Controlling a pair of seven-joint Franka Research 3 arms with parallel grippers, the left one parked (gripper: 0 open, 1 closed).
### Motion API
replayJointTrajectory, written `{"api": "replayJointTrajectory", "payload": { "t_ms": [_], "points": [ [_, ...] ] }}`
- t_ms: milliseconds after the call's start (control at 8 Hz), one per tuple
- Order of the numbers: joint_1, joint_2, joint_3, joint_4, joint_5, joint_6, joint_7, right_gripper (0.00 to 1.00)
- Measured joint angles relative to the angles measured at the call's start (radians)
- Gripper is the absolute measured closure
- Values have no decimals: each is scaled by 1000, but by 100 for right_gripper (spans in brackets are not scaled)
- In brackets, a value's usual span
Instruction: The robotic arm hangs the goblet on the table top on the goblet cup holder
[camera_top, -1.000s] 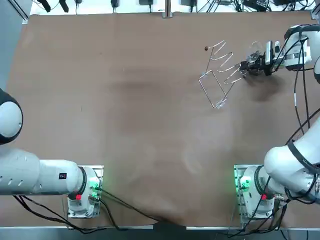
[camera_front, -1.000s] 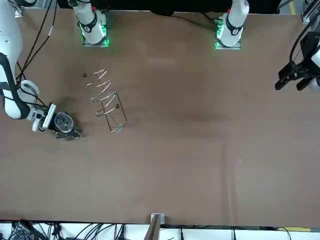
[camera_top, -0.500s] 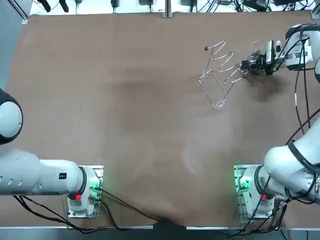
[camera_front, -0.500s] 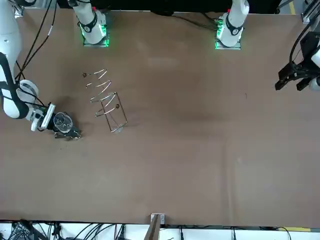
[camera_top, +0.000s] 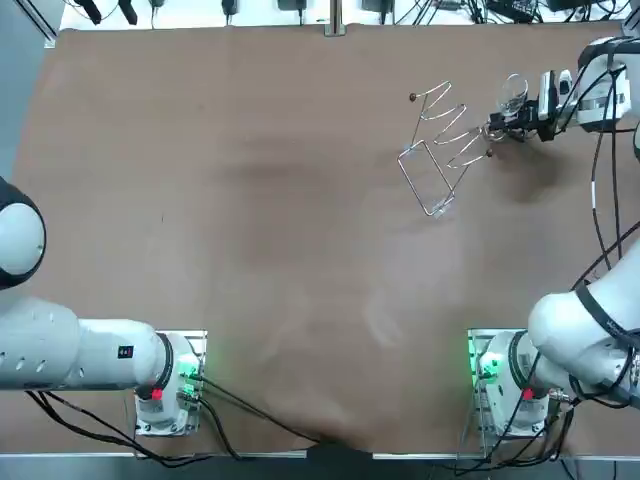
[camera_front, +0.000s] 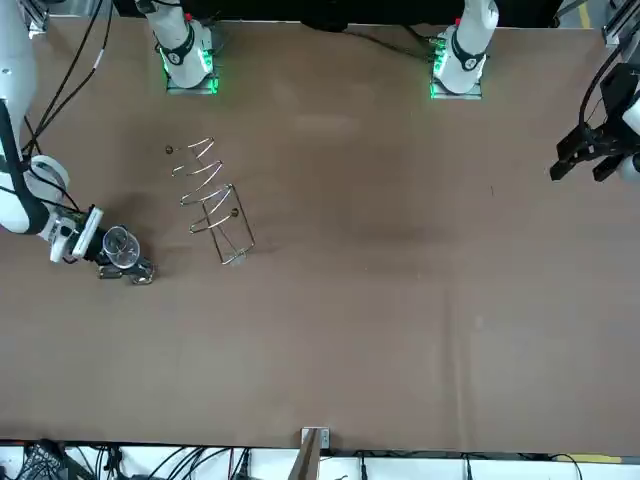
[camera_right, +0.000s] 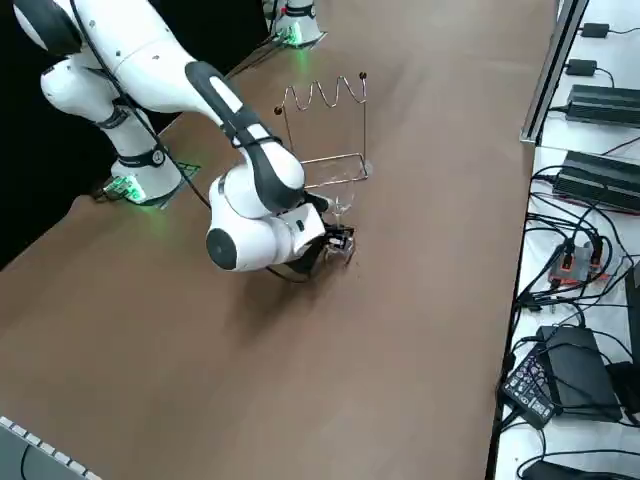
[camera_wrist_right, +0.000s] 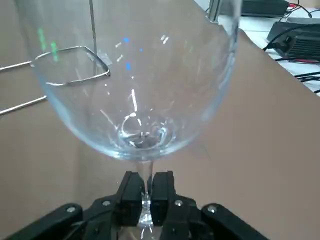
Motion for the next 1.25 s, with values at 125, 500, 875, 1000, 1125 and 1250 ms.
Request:
{"api": "replayJointTrajectory", "payload": {
  "t_ms": [125, 500, 875, 1000, 1125, 1250],
  "points": [
    [0, -13, -2, 2, -7, 11, 8, 87],
    [3, -74, -6, 4, -77, 76, 124, 87],
    [28, -159, -5, 6, -219, 136, 320, 87],
    [37, -178, -5, 5, -251, 148, 360, 88],
    [41, -190, -5, 5, -281, 158, 399, 89],
    [41, -196, -5, 5, -305, 166, 427, 89]
  ]
}}
